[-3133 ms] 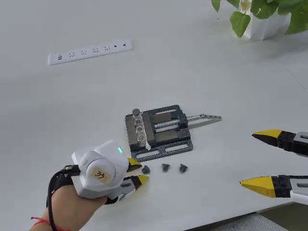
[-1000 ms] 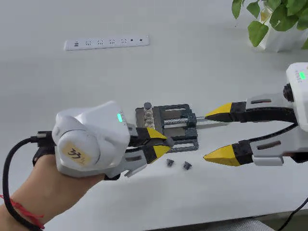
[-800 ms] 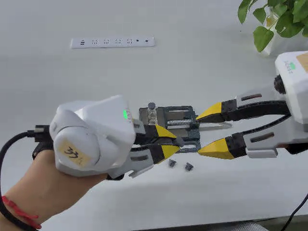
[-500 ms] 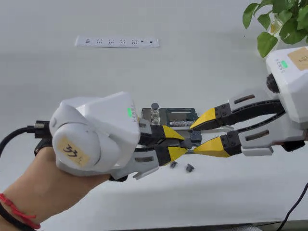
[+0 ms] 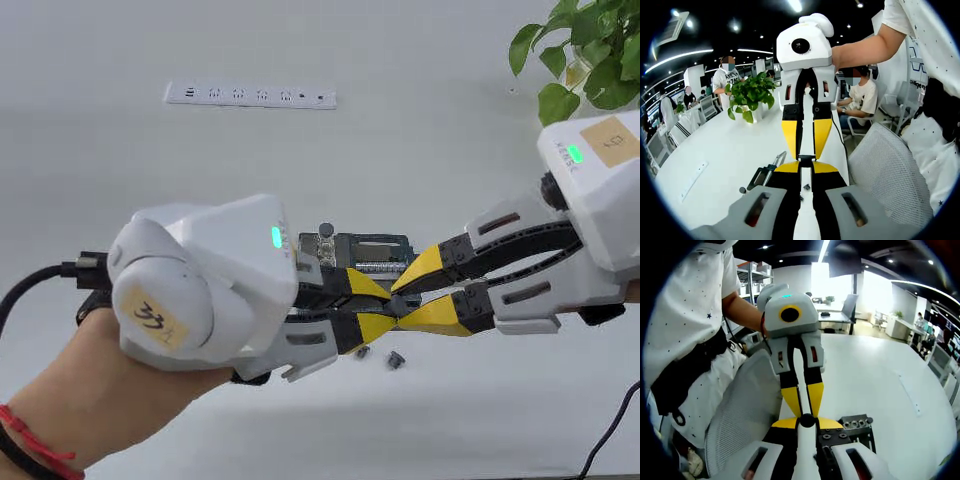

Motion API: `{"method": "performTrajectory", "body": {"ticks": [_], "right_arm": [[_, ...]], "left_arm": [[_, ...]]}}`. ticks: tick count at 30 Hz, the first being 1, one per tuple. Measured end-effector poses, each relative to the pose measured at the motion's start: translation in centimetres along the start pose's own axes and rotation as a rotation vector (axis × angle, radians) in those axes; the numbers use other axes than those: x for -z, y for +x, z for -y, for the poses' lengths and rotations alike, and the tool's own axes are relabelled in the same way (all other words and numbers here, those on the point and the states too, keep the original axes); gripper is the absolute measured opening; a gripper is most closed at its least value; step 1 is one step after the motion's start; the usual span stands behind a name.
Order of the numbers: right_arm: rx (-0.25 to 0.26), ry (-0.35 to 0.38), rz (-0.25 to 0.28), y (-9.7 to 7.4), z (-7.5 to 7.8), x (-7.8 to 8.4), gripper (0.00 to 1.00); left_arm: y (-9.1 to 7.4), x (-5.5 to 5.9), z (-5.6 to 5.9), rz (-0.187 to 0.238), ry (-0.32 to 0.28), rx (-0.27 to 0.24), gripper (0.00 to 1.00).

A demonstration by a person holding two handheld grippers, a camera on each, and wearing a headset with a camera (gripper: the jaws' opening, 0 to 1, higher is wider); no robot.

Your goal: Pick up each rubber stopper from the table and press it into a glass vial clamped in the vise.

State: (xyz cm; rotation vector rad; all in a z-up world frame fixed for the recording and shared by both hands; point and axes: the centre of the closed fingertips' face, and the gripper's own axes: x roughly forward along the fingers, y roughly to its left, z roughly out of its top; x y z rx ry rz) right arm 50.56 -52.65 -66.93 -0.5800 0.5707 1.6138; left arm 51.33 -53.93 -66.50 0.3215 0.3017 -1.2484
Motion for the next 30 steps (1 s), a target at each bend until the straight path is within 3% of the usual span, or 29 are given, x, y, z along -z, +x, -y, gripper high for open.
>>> {"method": "performTrajectory", "body": {"ticks": [30], "right_arm": [[-0.020, -0.015, -0.005, -0.03, -0.17, -0.36, 0.08]], "left_arm": [[-0.31, 0.05, 0.04, 0.012, -0.029, 0.024, 0.03]]}}
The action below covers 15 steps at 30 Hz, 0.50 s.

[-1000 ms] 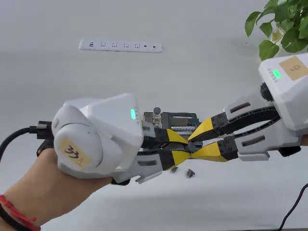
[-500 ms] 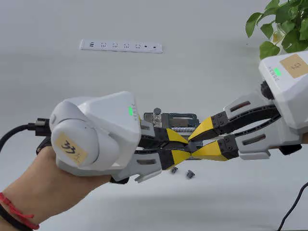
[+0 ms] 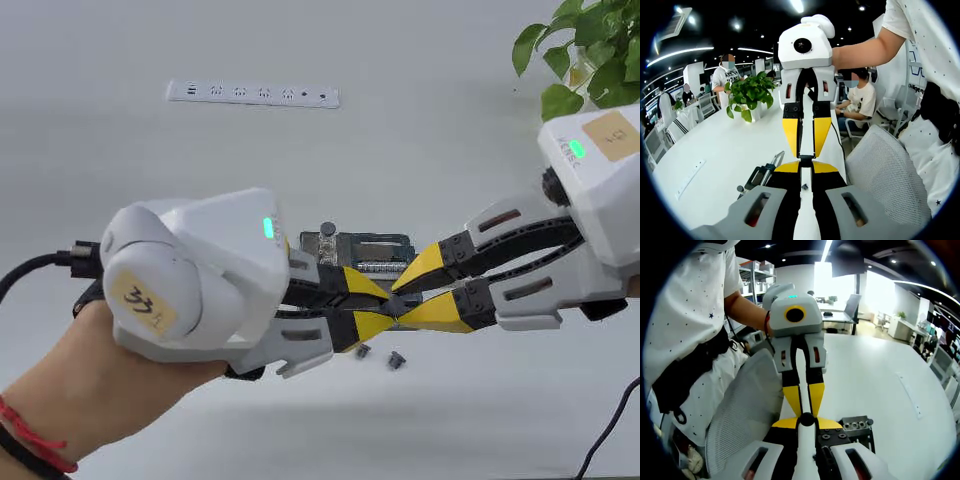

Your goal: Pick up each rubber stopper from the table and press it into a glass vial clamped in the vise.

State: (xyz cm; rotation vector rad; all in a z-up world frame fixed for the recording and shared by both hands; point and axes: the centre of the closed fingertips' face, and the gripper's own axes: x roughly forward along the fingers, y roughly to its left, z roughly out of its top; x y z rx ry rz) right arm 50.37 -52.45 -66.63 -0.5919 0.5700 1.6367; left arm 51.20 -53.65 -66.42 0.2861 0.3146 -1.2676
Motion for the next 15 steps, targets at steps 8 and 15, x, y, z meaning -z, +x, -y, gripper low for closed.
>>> {"method": "performTrajectory", "body": {"ticks": [8, 15], "right_arm": [[-0.003, -0.007, -0.001, 0.02, -0.04, -0.07, 0.08], [-0.011, -0.025, -0.004, 0.09, -0.14, -0.20, 0.07]], "left_arm": [[-0.07, 0.06, -0.01, -0.001, 0.000, 0.006, 0.03], [-0.17, 0.13, 0.04, -0.001, -0.007, 0.009, 0.03]]}}
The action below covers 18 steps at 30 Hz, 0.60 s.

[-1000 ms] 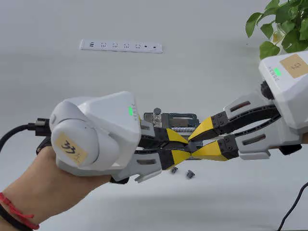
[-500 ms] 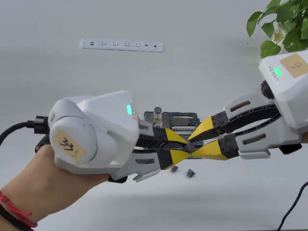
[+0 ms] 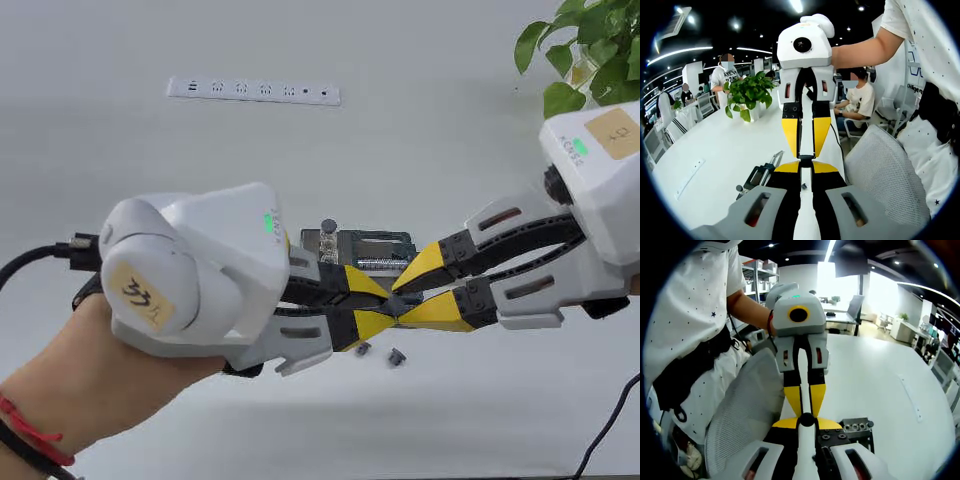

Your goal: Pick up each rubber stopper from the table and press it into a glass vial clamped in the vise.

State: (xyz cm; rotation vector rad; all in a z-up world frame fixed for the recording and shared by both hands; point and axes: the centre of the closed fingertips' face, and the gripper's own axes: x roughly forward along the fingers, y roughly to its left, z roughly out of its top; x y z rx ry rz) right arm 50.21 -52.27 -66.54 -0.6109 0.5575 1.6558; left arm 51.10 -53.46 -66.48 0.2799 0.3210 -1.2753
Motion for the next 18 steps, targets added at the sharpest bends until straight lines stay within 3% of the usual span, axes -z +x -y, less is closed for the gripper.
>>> {"method": "performTrajectory", "body": {"ticks": [18], "right_arm": [[-0.007, 0.001, -0.031, 0.58, 0.40, 0.49, 0.06]], "left_arm": [[-0.09, 0.66, -0.05, 0.007, -0.013, -0.005, 0.04]]}}
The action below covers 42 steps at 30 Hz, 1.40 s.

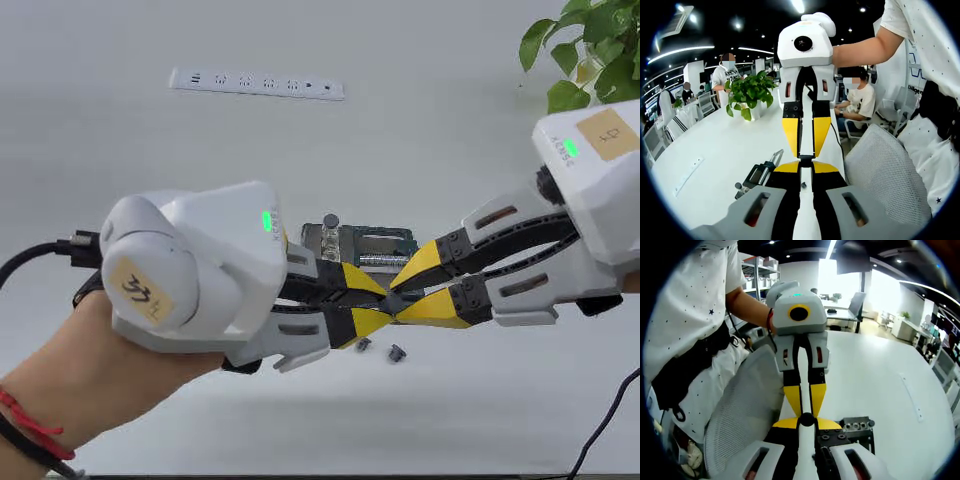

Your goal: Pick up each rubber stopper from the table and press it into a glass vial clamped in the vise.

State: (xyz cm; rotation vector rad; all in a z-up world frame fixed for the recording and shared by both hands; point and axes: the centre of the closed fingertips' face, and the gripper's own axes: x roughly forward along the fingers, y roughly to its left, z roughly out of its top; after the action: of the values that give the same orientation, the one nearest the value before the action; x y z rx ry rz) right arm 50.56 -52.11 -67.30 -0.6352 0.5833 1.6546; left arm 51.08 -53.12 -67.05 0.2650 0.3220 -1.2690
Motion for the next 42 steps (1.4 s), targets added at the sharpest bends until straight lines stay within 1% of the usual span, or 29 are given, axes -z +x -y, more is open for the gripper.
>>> {"method": "performTrajectory", "body": {"ticks": [5, 12, 15, 17, 21, 23, 29, 31, 34, 35, 39, 42], "right_arm": [[-0.004, 0.005, -0.008, 0.2, 0.1, 0.0, 0.06], [-0.002, 0.014, -0.019, 0.2, 0.5, 0.0, 0.06], [0.006, 0.016, -0.027, 0.0, 0.9, 0.1, 0.06], [0.011, 0.020, -0.031, -0.1, 1.3, 0.2, 0.06], [0.034, 0.026, -0.042, -0.4, 2.3, 0.1, 0.06], [0.047, 0.032, -0.046, -0.4, 3.0, 0.0, 0.06], [0.084, 0.049, -0.072, 0.0, 5.0, 0.0, 0.06], [0.088, 0.053, -0.085, 0.3, 5.6, -0.1, 0.06], [0.095, 0.063, -0.108, 0.9, 6.6, -0.1, 0.06], [0.098, 0.065, -0.119, 1.1, 7.0, -0.1, 0.06], [0.106, 0.069, -0.156, 2.1, 8.4, 0.3, 0.06], [0.113, 0.077, -0.193, 2.8, 9.9, 0.8, 0.06]], "left_arm": [[-0.1, 0.2, 0.0, 0.003, -0.005, -0.003, 0.05], [-0.4, 0.8, -0.1, 0.005, -0.018, -0.013, 0.11], [-0.8, 1.1, -0.5, 0.010, -0.032, -0.030, 0.13], [-1.0, 1.4, -0.8, 0.006, -0.038, -0.044, 0.15], [-1.6, 2.0, -1.4, 0.002, -0.051, -0.066, 0.17], [-1.9, 2.3, -1.8, 0.004, -0.065, -0.083, 0.21], [-2.8, 3.5, -3.0, 0.006, -0.091, -0.129, 0.26], [-3.1, 3.9, -3.5, 0.013, -0.097, -0.152, 0.28], [-3.5, 4.4, -4.2, 0.028, -0.124, -0.179, 0.33], [-3.7, 4.6, -4.5, 0.034, -0.121, -0.192, 0.35], [-4.2, 5.4, -5.2, 0.043, -0.137, -0.219, 0.44], [-4.7, 6.1, -5.8, 0.048, -0.154, -0.234, 0.48]]}}
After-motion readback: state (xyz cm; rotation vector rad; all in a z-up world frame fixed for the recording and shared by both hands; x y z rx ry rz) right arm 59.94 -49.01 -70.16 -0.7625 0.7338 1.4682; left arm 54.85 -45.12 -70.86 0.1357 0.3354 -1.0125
